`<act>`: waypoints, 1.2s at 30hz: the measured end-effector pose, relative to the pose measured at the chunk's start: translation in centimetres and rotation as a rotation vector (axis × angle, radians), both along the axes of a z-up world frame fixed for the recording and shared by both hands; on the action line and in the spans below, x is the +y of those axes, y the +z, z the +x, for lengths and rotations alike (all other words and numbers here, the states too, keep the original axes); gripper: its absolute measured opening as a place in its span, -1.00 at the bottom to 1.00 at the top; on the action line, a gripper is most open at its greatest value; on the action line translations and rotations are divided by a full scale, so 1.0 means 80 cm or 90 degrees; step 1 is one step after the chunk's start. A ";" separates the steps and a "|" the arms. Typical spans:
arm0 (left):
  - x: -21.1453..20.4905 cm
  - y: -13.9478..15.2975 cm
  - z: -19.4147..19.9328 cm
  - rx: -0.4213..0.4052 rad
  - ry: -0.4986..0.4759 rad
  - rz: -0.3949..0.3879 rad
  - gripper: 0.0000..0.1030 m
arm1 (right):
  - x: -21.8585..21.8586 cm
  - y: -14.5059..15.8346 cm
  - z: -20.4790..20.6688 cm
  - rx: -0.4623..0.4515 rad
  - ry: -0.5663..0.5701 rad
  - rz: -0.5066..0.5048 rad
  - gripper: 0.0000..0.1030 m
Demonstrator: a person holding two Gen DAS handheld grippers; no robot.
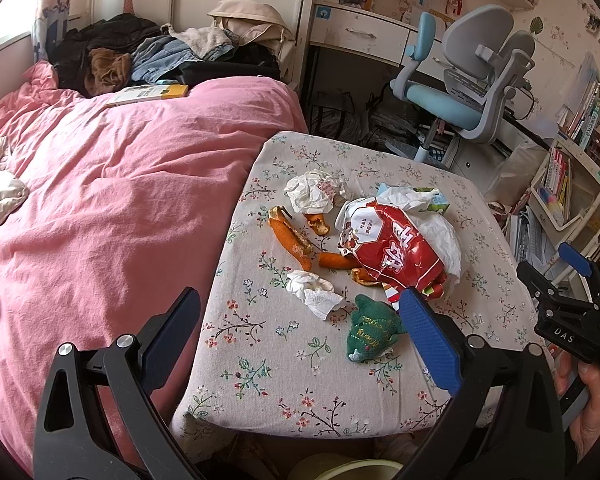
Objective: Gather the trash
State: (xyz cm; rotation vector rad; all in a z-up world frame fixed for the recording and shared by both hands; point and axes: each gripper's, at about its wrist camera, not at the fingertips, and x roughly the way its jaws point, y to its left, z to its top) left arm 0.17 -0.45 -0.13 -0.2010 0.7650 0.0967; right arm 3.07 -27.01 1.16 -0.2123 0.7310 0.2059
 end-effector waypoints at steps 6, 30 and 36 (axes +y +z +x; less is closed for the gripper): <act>0.008 -0.004 -0.006 0.004 0.001 0.000 0.86 | 0.001 0.000 0.000 0.000 -0.001 0.000 0.88; 0.008 -0.007 -0.005 0.007 0.001 -0.001 0.86 | 0.003 -0.002 -0.001 -0.002 0.001 -0.003 0.88; 0.008 -0.006 -0.004 0.008 0.002 -0.001 0.86 | 0.004 -0.003 -0.001 -0.002 0.002 -0.005 0.88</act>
